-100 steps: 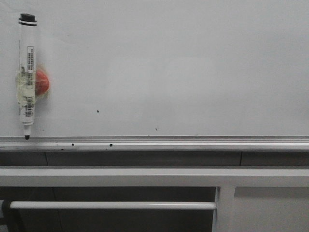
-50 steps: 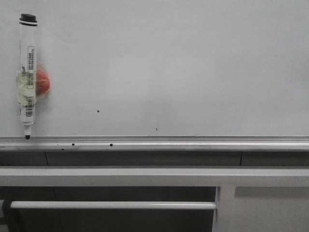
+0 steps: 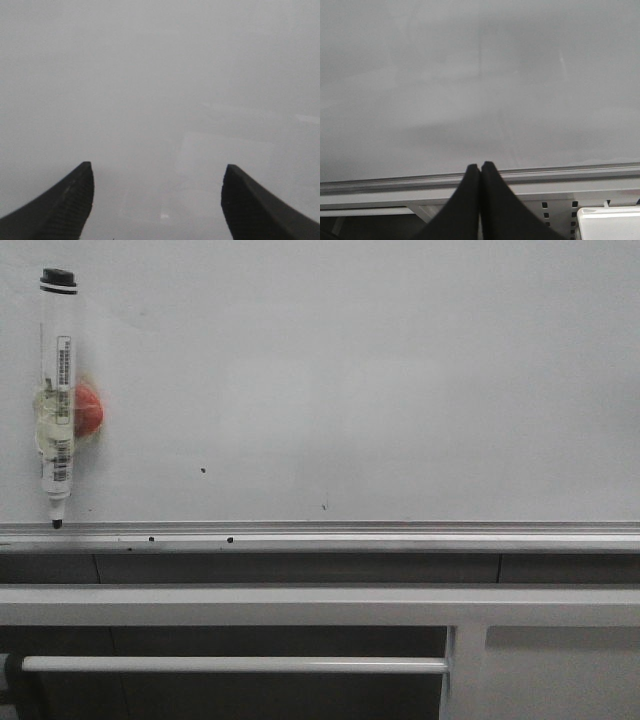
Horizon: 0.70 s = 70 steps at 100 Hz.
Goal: Write number 1 on whiteboard
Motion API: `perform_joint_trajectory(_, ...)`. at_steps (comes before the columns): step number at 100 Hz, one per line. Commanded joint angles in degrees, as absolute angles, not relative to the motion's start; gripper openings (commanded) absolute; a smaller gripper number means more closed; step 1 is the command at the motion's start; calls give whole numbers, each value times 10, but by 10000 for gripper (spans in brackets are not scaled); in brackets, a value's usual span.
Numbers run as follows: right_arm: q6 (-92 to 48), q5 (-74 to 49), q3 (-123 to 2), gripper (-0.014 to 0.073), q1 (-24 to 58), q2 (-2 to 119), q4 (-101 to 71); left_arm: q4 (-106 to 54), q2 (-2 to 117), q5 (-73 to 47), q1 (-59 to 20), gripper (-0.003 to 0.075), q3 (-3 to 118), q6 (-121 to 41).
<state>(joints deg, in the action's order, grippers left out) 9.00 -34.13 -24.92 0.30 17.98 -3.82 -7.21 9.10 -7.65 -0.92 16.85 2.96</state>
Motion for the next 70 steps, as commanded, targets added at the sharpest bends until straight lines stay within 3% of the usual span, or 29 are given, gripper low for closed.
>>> perform_joint_trajectory(1, 86, -303, -270, -42, 3, 191, -36, -72, 105, -9, -13, 511, 187, 31)
perform_joint_trajectory(13, 86, -308, -270, -42, 3, 191, -36, -73, 106, -8, -13, 470, 187, 31)
perform_joint_trajectory(25, 86, -316, -270, -42, 3, 191, -36, -69, 107, -59, -19, 477, 187, 15)
perform_joint_trajectory(70, 86, -325, -270, -42, 11, 191, -60, -85, 229, -15, -201, 480, 152, -42)
